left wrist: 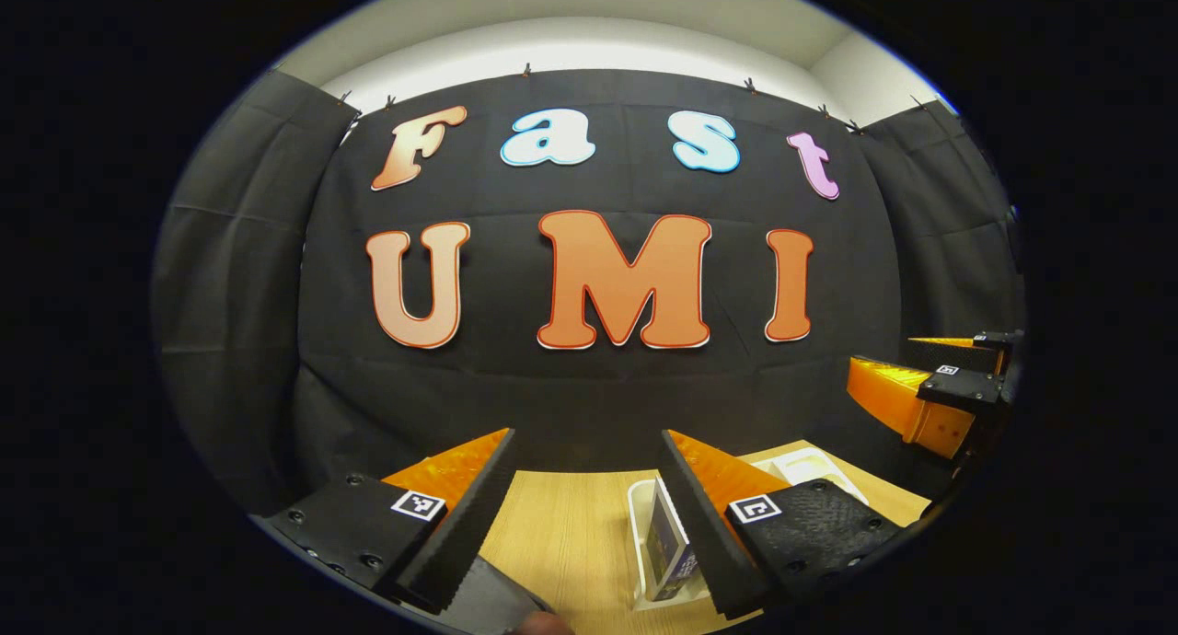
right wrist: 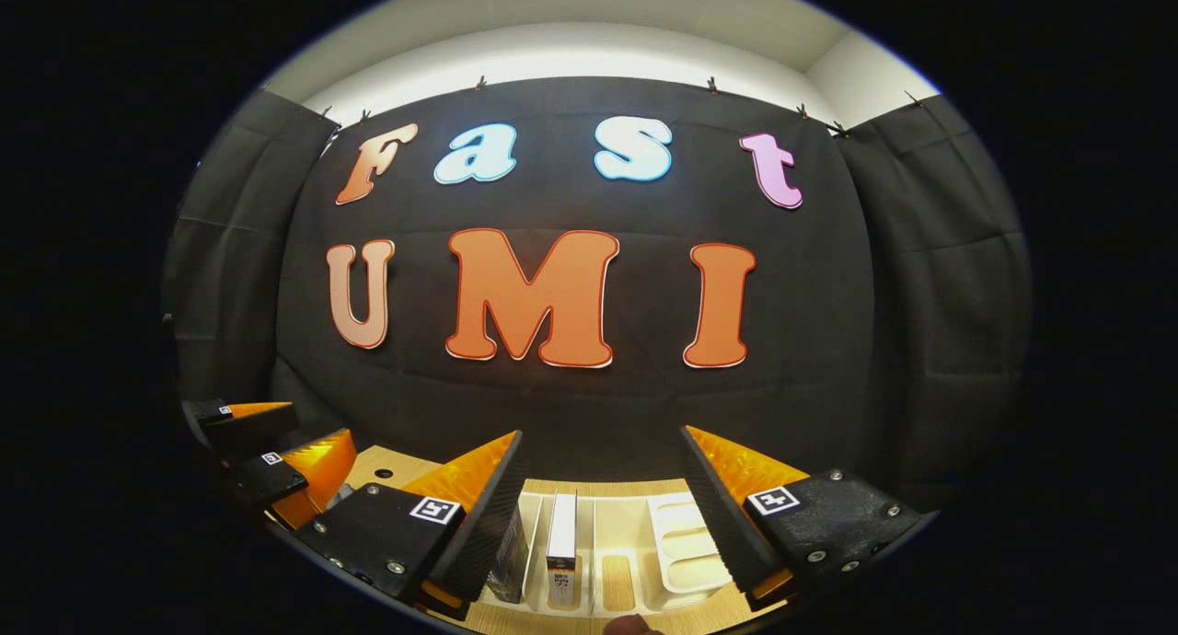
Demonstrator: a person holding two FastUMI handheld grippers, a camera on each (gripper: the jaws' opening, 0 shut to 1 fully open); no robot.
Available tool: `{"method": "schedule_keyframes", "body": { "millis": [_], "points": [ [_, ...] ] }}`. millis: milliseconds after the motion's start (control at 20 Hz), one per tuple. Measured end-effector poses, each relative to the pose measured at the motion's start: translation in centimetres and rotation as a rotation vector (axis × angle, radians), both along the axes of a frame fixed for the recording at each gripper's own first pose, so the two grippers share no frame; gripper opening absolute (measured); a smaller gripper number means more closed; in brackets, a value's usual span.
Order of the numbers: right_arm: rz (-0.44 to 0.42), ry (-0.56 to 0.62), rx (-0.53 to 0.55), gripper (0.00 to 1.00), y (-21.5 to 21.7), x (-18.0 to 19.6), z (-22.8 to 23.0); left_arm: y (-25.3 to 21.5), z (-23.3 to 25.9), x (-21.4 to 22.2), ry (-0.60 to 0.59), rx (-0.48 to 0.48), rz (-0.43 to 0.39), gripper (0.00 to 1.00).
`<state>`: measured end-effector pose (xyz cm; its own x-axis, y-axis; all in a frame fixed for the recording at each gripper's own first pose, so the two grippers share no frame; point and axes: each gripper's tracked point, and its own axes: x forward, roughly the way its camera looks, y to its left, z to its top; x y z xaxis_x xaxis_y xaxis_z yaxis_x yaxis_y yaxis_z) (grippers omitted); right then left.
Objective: Open the schoolbag, grab two books from the bookshelf and put them into the schoolbag.
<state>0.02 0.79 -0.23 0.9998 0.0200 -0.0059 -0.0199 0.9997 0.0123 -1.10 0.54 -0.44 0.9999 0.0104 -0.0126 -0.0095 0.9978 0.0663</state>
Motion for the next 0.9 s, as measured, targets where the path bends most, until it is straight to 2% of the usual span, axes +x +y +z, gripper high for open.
{"method": "schedule_keyframes", "body": {
  "millis": [250, 400, 900],
  "points": [
    [-0.018, -0.001, -0.021, 0.97, -0.2, 0.3, -0.2, 1.2, 0.2, -0.1, -0.028, 0.031, 0.045, 0.96],
    [-0.006, 0.003, -0.029, 0.97, -0.2, 0.2, -0.4, 2.1, -1.3, 0.1, 0.007, 0.060, 0.081, 0.96],
    [-0.004, 0.005, -0.075, 0.97, -4.0, 1.5, -1.7, 4.7, -12.8, -2.2, 0.222, 0.296, 0.195, 0.94]
  ]
}}
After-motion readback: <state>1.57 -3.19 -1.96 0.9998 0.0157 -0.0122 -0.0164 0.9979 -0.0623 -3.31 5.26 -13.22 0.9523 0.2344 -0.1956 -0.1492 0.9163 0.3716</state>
